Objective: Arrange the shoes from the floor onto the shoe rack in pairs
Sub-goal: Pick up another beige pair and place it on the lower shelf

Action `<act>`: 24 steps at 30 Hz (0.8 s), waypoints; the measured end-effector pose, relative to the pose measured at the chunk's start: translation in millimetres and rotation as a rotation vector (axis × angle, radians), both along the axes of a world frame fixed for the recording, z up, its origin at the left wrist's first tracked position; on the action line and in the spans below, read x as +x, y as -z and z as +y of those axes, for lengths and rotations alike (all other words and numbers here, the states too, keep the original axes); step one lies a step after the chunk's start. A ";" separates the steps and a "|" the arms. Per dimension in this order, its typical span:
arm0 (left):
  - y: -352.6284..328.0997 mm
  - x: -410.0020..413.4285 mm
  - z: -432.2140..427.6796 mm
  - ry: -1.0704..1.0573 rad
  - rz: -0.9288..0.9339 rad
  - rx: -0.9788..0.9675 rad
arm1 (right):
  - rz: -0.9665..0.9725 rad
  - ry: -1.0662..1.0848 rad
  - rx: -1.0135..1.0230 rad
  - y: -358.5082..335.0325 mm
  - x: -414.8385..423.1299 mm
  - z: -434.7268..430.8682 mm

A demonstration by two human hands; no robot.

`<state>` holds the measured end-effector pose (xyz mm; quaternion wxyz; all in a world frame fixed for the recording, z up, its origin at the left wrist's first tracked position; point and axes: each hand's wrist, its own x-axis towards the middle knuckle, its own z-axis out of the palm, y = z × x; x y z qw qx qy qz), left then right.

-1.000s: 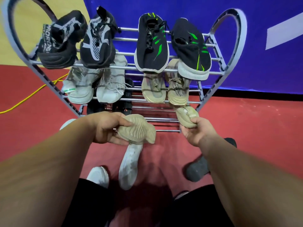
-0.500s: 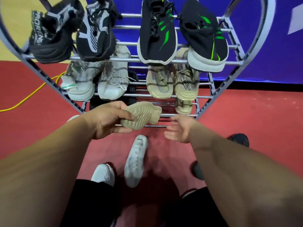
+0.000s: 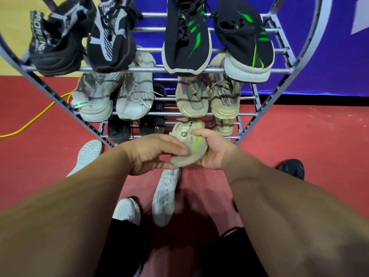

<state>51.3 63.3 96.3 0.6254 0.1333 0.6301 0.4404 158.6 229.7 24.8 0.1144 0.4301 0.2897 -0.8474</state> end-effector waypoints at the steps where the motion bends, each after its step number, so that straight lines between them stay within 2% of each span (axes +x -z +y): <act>1: 4.7 1.0 1.7 -0.066 0.016 -0.030 | -0.028 0.003 0.026 2.4 -0.3 -1.6; 4: 28.6 -0.1 2.1 -0.215 0.089 -0.237 | -0.105 0.030 0.113 15.0 -2.5 -3.6; 6: 41.0 1.1 -0.2 -0.160 0.041 -0.402 | -0.132 0.064 0.142 19.3 -4.7 -3.4; 8: 48.0 2.5 0.6 -0.091 -0.035 -0.463 | -0.103 0.087 0.172 24.9 -7.9 -1.5; 11: 53.6 4.1 8.0 -0.051 -0.096 -0.429 | -0.021 0.123 0.222 32.1 -14.1 3.1; 14: 63.9 1.9 19.3 -0.173 -0.133 -0.382 | -0.016 0.152 0.167 38.0 -18.1 8.0; 16: 73.0 -0.4 29.8 -0.264 -0.123 -0.332 | -0.063 0.190 0.136 43.4 -16.2 11.0; 20: 94.6 -0.7 47.7 -0.326 -0.116 -0.276 | -0.242 0.251 0.215 61.3 -1.3 23.6; 24: 111.7 6.0 54.5 -0.322 -0.168 -0.203 | -0.288 0.472 0.334 75.0 12.6 51.5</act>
